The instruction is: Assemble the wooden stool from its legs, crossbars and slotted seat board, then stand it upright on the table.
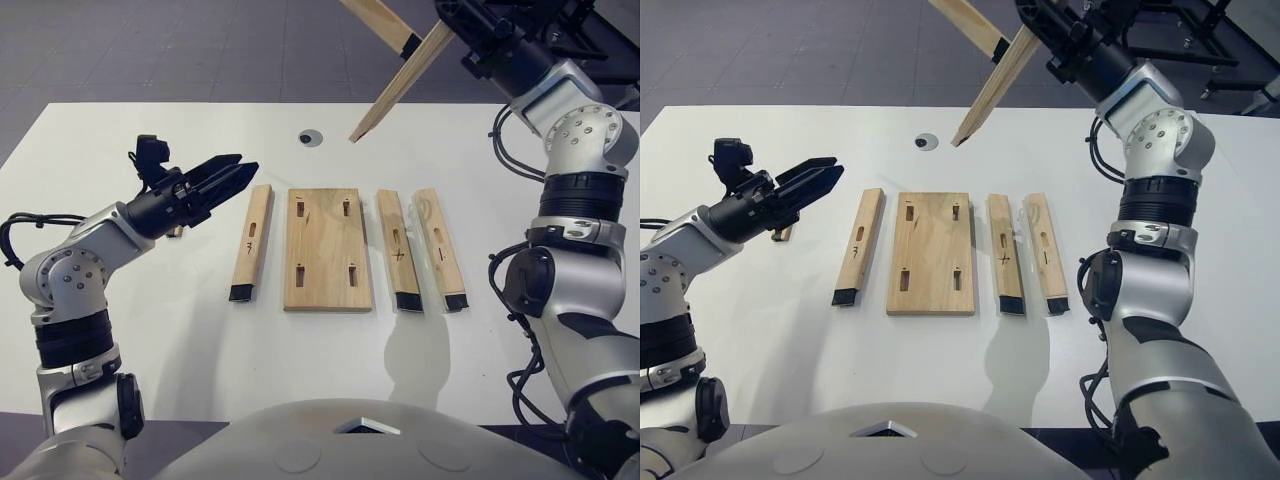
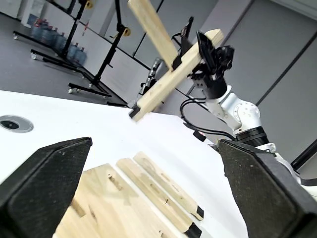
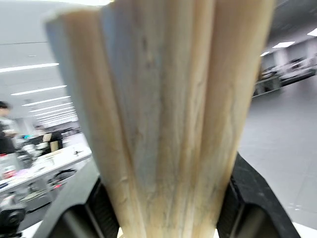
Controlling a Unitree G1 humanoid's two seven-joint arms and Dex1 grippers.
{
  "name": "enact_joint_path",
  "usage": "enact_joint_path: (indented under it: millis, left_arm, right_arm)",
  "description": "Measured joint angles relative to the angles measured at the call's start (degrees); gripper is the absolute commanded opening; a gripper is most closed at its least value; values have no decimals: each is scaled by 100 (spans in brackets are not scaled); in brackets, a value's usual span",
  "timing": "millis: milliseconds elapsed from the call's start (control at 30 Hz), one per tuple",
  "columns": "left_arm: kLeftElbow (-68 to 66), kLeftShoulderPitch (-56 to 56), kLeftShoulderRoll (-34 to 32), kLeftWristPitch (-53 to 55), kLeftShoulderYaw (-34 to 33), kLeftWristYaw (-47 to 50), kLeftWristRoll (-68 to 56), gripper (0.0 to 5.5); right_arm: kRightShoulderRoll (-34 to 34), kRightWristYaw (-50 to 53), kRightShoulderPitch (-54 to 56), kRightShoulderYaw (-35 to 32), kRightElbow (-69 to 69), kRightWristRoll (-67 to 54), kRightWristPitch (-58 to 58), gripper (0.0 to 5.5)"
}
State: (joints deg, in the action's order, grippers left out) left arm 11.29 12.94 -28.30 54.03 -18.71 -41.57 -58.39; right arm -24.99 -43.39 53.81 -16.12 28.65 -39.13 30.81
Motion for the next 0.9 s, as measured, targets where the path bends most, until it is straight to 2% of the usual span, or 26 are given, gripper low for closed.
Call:
enact_joint_path:
  millis: [133, 267, 433, 533, 700, 900]
  left_arm:
    - [71, -119, 55, -47, 31, 123, 19, 465]
    - [99, -131, 145, -68, 44, 235, 19, 465]
    - [96, -150, 193, -150, 64, 338, 27, 465]
    - [97, -256, 207, -196, 131, 338, 76, 465]
    - [191, -387, 246, -275, 244, 334, 82, 465]
    - [196, -445, 247, -309, 339, 325, 99, 465]
  right_arm:
    - [146, 497, -147, 260, -190, 516, -161, 206]
    - [244, 293, -365, 194, -280, 307, 54, 206]
    - [265, -836, -415, 300, -179, 205, -119, 206]
    - [118, -1648, -434, 481, 421, 236, 112, 206]
    - [73, -2620, -216, 776, 1675, 774, -466, 206]
    - [94, -3667, 376, 690, 2607, 885, -921, 206]
